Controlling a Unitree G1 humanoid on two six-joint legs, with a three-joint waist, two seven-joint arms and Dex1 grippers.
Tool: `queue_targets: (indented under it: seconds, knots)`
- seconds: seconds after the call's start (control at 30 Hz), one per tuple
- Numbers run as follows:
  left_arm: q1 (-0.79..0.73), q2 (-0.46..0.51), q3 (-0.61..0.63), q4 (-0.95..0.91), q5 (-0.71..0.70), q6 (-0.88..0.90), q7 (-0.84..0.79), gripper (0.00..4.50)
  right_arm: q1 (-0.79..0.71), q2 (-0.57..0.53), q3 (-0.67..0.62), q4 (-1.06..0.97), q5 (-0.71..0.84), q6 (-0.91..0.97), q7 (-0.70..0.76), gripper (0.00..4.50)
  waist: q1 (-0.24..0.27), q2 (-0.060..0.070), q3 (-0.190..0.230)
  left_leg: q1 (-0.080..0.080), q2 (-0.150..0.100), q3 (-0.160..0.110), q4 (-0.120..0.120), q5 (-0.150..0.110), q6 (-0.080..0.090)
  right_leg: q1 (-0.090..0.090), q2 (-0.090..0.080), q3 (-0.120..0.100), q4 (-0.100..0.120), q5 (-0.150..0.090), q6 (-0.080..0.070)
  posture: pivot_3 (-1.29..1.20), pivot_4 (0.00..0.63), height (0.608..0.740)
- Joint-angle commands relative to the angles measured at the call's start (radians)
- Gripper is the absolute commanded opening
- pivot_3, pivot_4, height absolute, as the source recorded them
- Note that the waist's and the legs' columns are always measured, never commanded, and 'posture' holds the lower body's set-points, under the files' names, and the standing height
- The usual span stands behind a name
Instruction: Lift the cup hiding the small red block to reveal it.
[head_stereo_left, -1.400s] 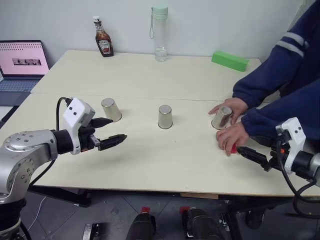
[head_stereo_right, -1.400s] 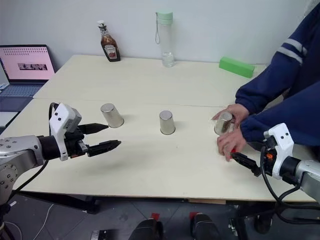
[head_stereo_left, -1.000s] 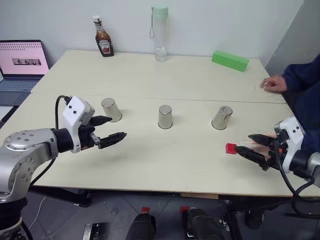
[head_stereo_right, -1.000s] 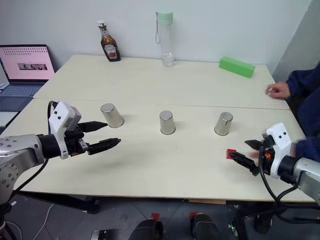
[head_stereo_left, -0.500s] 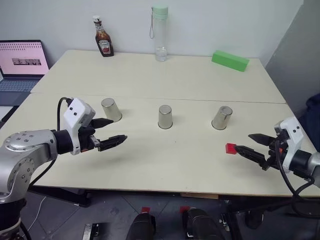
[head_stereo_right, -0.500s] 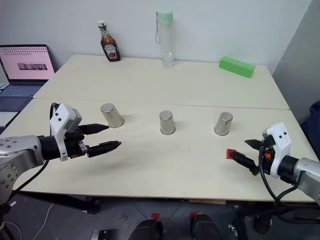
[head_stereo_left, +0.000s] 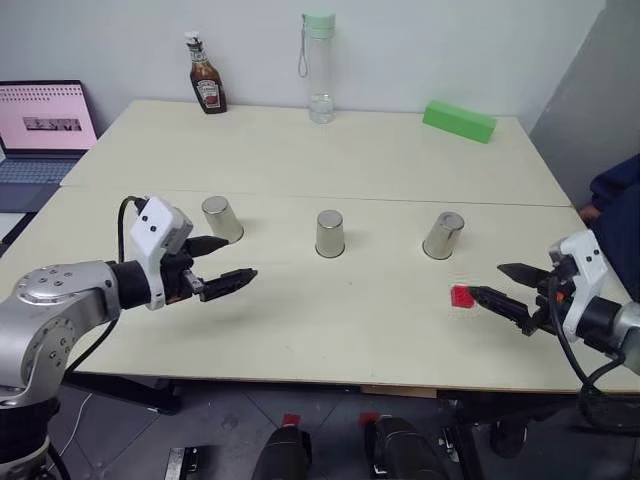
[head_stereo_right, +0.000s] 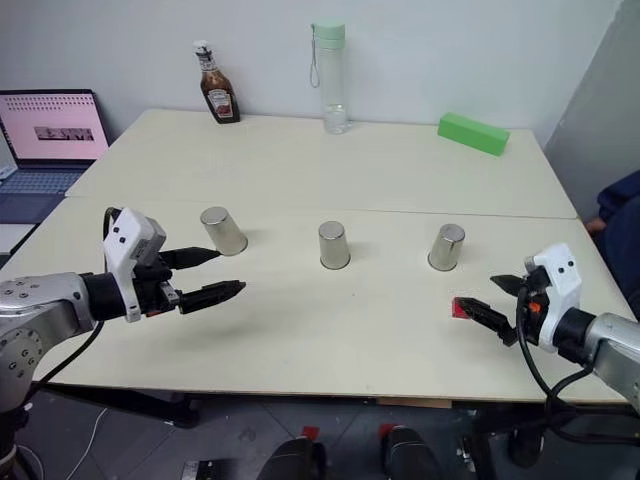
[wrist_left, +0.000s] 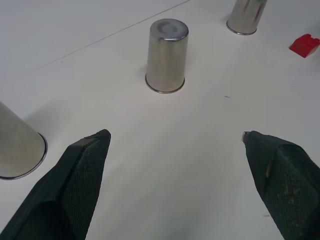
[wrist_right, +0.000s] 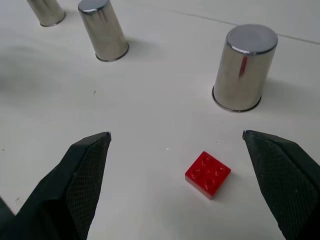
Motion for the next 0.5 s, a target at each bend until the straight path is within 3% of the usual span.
queue_targets:
  seconds: [0.03, 0.5]
  knots:
    - [-0.005, 0.002, 0.005, -0.010, 0.007, -0.026, -0.001, 4.50, 0.004, -0.007, 0.000, -0.021, -0.002, -0.019, 0.004, 4.48, 0.000, 0.000, 0.000, 0.000, 0.000, 0.000, 0.000, 0.000, 0.000, 0.000, 0.000, 0.000, 0.000, 0.000, 0.000, 0.00, 0.150, 0.740]
    - [-0.003, 0.001, 0.006, -0.009, 0.006, -0.038, -0.004, 4.50, 0.009, 0.011, 0.001, -0.029, 0.000, -0.027, -0.017, 4.48, 0.000, 0.000, 0.000, 0.000, 0.000, 0.000, 0.000, 0.000, 0.000, 0.000, 0.000, 0.000, 0.000, 0.000, 0.000, 0.00, 0.150, 0.740]
